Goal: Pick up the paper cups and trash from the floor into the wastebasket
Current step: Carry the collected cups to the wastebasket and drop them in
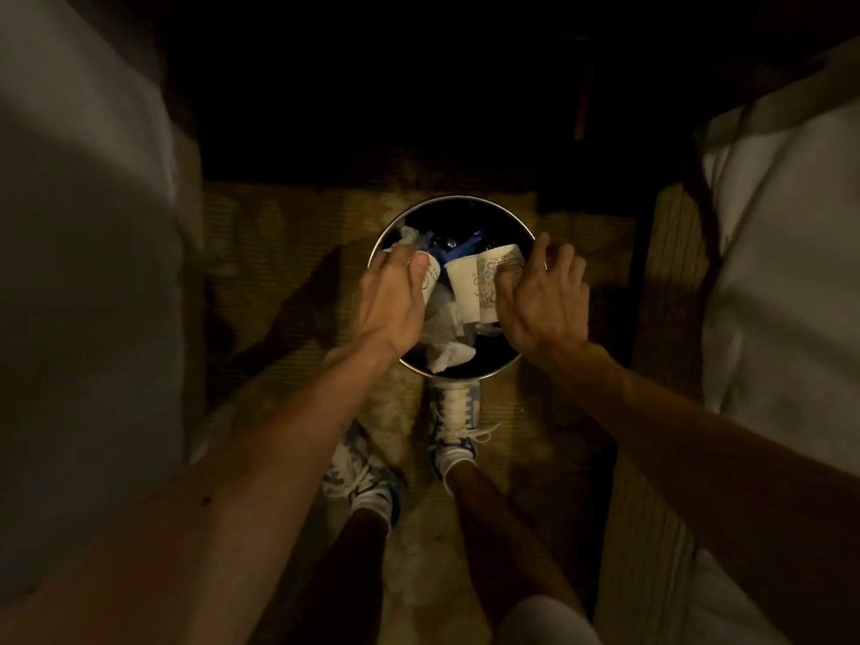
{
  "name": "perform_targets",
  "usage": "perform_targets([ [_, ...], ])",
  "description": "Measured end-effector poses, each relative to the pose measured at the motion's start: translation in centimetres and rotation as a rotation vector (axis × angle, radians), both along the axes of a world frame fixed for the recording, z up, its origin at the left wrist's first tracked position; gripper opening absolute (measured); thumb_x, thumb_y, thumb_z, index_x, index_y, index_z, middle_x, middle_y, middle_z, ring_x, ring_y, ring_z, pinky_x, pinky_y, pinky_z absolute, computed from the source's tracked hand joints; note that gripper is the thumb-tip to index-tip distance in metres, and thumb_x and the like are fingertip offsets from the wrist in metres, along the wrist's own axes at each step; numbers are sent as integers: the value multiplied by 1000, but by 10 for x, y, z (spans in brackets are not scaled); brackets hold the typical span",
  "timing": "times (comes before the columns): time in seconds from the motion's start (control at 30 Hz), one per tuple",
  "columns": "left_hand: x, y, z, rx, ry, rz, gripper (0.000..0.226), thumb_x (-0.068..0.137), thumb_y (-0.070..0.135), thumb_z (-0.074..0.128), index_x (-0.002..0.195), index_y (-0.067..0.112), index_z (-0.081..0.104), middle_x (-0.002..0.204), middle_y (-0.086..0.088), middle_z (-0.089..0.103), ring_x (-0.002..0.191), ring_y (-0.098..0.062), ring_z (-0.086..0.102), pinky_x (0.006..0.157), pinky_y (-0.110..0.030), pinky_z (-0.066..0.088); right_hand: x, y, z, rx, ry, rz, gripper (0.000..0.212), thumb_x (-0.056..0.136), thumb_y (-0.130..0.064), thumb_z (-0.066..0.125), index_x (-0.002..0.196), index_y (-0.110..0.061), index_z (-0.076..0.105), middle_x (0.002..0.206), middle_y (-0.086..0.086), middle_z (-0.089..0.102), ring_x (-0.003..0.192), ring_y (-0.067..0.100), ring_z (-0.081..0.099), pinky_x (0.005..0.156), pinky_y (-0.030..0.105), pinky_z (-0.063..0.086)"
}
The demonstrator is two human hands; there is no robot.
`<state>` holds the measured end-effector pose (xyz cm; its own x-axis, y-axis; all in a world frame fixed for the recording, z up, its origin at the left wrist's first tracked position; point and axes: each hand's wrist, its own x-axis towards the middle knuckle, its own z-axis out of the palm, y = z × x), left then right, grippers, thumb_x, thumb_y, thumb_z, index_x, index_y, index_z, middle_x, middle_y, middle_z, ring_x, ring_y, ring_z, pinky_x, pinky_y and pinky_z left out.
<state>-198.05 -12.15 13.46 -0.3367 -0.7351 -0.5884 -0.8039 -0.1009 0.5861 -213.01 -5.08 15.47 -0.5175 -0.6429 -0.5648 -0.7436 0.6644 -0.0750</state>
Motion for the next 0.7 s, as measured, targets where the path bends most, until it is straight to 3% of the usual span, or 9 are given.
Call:
perform_targets([
  [0.13,25,-17,87,-48,-12,-119,29,105,31,41,118,16,61,116,-12,64,105,-30,59,78,-32,43,8,7,82,-101,-228,-39,37,100,-33,46,127,-8,53,125,16,55,112,30,54,93,46,49],
  [0.27,40,-35,223,-123,0,-201,28,105,38,39,86,25,55,84,0,59,83,-23,57,69,-33,37,40,13,214,-224,-413,-55,22,98,-31,53,111,-13,56,89,0,61,84,21,62,74,41,54],
  [0.37,56,-49,330,-102,43,-280,37,105,38,36,71,26,47,73,5,54,75,-21,55,69,-36,40,63,16,310,-283,-531,7,16,99,-30,50,104,-17,59,90,-3,62,83,15,60,72,34,49],
  [0.5,91,-60,483,-229,-5,-441,41,106,37,36,66,27,44,65,9,50,61,-8,47,53,-27,28,81,13,423,-423,-571,174,13,99,-33,48,96,-23,56,82,-12,55,76,2,52,62,20,38],
  [0.6,125,-50,584,-362,-109,-481,39,105,41,32,75,24,50,69,6,52,65,-17,50,56,-34,32,93,2,489,-486,-599,326,9,98,-36,52,94,-28,54,80,-14,53,75,0,51,59,17,33],
  [0.7,161,-22,668,-434,-189,-385,40,105,40,28,72,26,45,67,5,49,63,-14,48,60,-39,37,108,-19,547,-541,-674,537,7,98,-39,52,99,-33,54,88,-19,55,83,-4,52,62,14,36],
])
